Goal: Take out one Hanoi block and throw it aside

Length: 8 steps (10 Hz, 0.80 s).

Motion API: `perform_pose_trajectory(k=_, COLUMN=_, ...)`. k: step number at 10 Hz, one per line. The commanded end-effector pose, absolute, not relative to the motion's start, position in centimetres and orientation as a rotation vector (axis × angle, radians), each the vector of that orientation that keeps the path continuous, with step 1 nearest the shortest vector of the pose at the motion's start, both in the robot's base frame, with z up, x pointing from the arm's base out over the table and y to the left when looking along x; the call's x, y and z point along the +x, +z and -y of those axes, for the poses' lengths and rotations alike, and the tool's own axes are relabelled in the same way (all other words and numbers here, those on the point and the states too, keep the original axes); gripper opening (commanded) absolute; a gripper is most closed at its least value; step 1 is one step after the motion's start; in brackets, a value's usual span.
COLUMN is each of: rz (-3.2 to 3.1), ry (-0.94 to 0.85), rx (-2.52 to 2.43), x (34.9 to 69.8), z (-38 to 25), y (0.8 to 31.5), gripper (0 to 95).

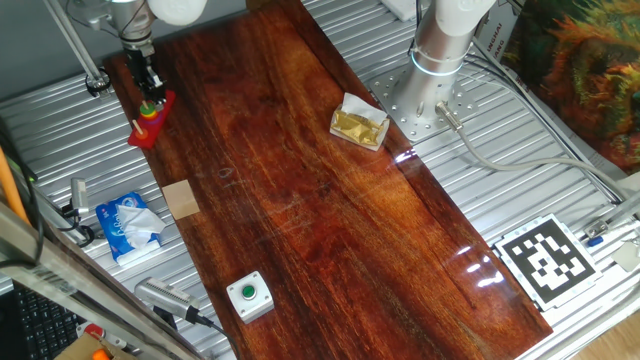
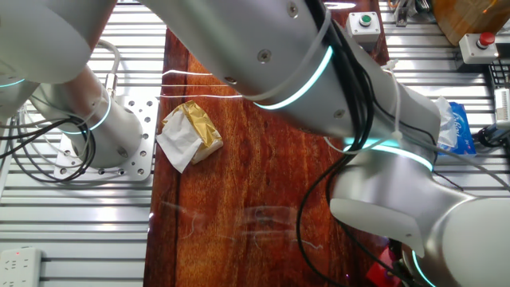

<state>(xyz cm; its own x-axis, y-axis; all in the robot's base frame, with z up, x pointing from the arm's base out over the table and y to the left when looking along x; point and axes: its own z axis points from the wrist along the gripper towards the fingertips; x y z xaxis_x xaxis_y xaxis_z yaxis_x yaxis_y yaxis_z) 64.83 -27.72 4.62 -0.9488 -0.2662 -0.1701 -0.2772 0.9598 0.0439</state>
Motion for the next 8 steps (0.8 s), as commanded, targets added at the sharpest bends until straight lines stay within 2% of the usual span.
perform_pose_trajectory(k=1, rz=-2.941, ry=0.102, rx=-0.411, x=64.93, z=27.72, y=4.62, gripper=38.0)
perform_pose_trajectory(k=8, rz=-2.881, ry=0.108, rx=-0.418, x=64.93, z=27.71, y=4.69, gripper=38.0)
